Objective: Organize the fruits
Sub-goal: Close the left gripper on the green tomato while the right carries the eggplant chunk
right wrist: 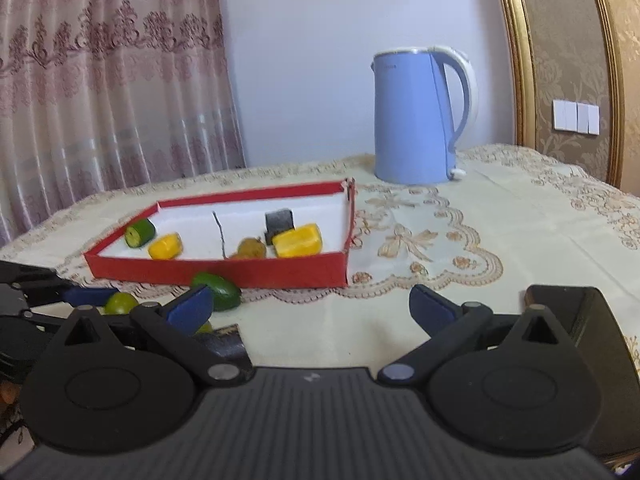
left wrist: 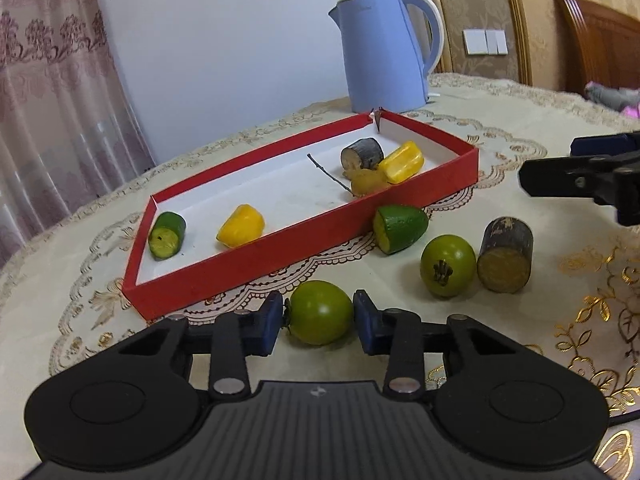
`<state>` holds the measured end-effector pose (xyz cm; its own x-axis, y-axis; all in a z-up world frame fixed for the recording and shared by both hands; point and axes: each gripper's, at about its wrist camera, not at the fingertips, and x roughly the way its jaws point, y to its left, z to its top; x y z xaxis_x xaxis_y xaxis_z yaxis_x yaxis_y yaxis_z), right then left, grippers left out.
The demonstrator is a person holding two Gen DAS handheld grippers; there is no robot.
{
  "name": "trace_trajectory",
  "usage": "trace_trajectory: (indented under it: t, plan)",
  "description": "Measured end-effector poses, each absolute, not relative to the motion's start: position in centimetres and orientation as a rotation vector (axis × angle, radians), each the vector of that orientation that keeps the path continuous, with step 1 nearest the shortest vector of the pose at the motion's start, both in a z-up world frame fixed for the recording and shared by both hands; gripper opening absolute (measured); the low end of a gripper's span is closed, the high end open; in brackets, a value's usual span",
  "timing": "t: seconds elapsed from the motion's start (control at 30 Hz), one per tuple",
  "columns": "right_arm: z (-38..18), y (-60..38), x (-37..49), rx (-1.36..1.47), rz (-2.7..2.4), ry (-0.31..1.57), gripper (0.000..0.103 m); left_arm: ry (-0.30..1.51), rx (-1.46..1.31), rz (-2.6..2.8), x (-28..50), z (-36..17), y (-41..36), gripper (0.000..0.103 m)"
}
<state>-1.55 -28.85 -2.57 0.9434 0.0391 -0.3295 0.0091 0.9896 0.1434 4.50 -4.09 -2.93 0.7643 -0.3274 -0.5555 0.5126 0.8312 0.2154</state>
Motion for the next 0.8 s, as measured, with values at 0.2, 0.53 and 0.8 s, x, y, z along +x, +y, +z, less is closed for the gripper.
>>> trace_trajectory:
  t: [0.2, 0.53, 0.8]
  plan:
    - [-2.5, -27.9, -2.0, 0.032, 0.102, 0.379, 0.103, 0.512, 0.278, -0.443, 5.0, -2.3, -2.8, 0.037]
    - [-3.4, -24.2, -0.5, -0.136, 0.204, 0.513, 0.072, 0.498, 0.124, -0.35, 6.5, -1.3, 0.0, 0.037]
    - [-3.9, -23.7, 0.4, -0.162, 0.237, 0.568, 0.033, 0.461, 0.172, -0.347, 5.9, -1.5, -0.5, 0.037]
